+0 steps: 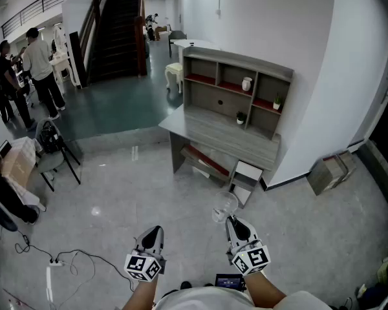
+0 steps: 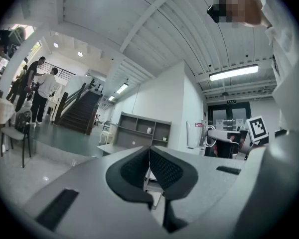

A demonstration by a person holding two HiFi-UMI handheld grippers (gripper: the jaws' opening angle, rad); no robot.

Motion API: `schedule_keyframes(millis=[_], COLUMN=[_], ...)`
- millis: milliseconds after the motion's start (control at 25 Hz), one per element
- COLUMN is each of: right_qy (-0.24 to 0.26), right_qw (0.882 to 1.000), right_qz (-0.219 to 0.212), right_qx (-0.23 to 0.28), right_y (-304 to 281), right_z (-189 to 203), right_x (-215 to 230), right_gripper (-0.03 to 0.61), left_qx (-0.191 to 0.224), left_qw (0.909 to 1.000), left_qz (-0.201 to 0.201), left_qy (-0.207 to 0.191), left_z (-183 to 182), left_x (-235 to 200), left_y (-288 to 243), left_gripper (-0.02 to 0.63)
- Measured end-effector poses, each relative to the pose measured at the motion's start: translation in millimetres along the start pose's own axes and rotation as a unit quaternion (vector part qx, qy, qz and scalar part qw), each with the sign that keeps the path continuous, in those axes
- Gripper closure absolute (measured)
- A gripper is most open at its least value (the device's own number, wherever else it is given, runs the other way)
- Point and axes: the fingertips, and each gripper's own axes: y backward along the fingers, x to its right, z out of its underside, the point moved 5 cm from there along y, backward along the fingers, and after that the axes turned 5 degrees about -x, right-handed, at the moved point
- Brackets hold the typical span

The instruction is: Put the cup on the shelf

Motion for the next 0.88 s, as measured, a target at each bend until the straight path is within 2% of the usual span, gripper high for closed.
schedule_keyframes(millis=[640,880], right_qy=[0.01,0.002], right_qw=[1.0,1.0], right_qz=[-0.008,-0.009], right_qx=[0.002,0.01], right_y=[32,42], right_z=[-6,-10], right_x=[2,3], right_gripper=[0.532,0.532], left_qx=[0.01,0.006], left_qw=[0.9988,0.999], left_qz=[-0.023,-0.011], left_qy=[-0.041,-0.042], left_z=[-15,-13], left_x=[28,38], left_y=[15,22], left_gripper=[0.601,0.601])
